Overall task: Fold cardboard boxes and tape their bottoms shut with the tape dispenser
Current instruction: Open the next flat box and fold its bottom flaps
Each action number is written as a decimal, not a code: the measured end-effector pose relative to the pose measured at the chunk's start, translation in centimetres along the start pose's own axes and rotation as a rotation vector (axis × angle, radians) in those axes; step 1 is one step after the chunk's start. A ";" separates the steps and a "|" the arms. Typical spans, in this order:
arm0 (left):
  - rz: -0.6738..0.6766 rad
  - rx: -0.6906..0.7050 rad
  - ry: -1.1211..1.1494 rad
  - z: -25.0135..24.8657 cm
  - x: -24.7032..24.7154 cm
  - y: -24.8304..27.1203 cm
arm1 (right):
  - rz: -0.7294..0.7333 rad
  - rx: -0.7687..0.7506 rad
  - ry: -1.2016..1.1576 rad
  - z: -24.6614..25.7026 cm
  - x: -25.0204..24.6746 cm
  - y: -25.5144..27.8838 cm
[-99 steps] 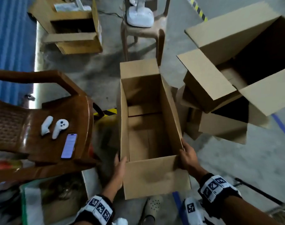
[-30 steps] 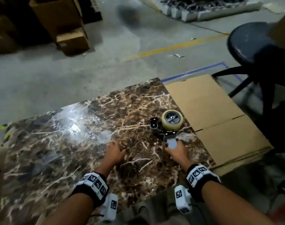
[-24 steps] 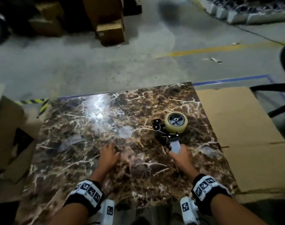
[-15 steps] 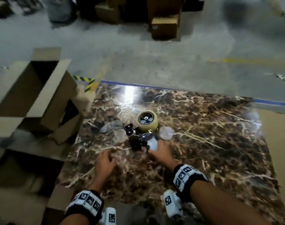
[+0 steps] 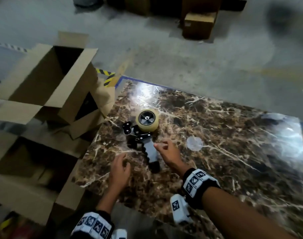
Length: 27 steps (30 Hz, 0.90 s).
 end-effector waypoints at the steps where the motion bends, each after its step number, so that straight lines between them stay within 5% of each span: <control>1: -0.075 0.076 -0.025 -2.0 -0.5 0.1 | -0.033 -0.013 -0.017 0.2 -1.9 0.5; 4: -0.180 0.326 -0.008 -10.7 0.0 0.3 | -0.184 -0.042 -0.082 -0.6 -10.1 2.8; 9: -0.019 0.717 -0.016 -28.0 7.5 2.2 | -0.520 0.042 -0.193 -7.1 -25.8 11.0; 18: 0.379 1.280 -0.179 -50.1 28.0 21.2 | -1.192 0.217 -0.700 -27.9 -44.4 33.6; 22: 0.487 1.295 -0.374 -53.4 36.2 26.4 | -1.405 0.284 -0.979 -36.8 -47.6 39.8; 27: 0.466 0.989 -0.534 -53.0 42.0 25.1 | -1.409 0.456 -1.370 -47.9 -47.5 40.7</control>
Point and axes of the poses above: each hand's wrist, its own y-axis away from the middle knuckle, its own x-axis out of the palm, z = x × y, the point moved 9 cm from there along -y, towards the middle knuckle, and after that the axes turned 11 degrees about -y, right-handed, at the moved point
